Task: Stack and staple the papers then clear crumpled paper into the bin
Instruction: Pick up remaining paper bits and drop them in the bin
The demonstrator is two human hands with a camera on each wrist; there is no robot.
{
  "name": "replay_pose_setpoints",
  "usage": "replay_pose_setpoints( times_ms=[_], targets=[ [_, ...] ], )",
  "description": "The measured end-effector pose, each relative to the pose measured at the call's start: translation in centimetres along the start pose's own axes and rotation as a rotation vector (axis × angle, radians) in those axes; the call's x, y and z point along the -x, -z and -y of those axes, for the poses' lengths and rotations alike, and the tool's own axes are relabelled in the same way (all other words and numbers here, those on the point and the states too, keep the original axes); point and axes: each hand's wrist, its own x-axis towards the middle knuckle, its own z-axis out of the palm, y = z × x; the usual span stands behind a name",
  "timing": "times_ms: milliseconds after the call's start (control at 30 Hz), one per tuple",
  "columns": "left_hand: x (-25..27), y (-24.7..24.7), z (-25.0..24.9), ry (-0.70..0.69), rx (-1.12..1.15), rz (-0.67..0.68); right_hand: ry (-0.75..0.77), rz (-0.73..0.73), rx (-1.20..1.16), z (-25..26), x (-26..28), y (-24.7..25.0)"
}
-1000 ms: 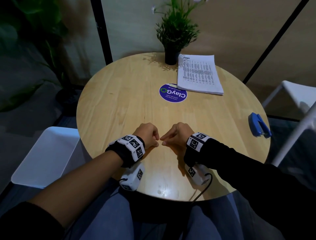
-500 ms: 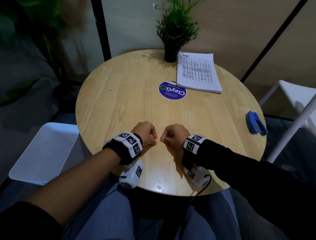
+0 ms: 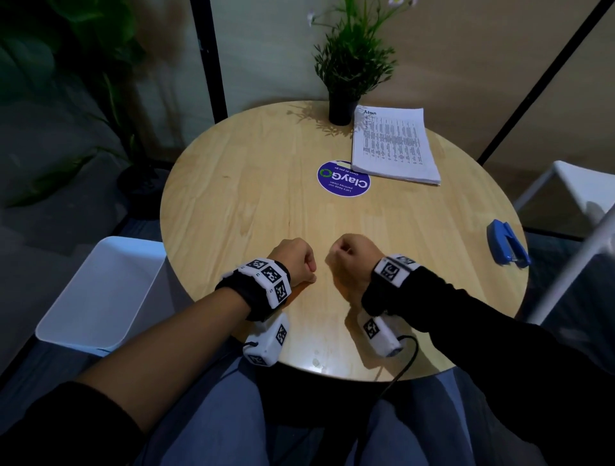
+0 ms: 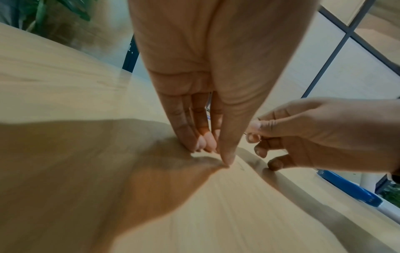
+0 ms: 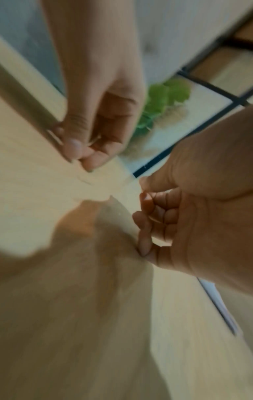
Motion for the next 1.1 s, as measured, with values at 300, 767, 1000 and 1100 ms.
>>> replay_pose_setpoints(
  times_ms=[300,767,1000,1100],
  targets=[
    [-1.5,-0.7,-1.3,-0.131,-0.064,0.008,-0.059,-0.008,-0.135,-2.8,0.4,2.2],
    [-1.4,-1.5,-2.5,-0.407,-0.633,0.120,-0.078,-0.009,-0.166,-3.1,1.0,2.0],
    [-0.9,-2.9,-2.9,-0.422,-0.786,0.072,-0.110,-0.004,-0.148,-2.7,1.4,1.9],
    [-1.5,-2.6,-2.6,-0.360,-0.728,0.065,-0.129,0.000,-0.146,-2.8,1.7,2.0]
  ],
)
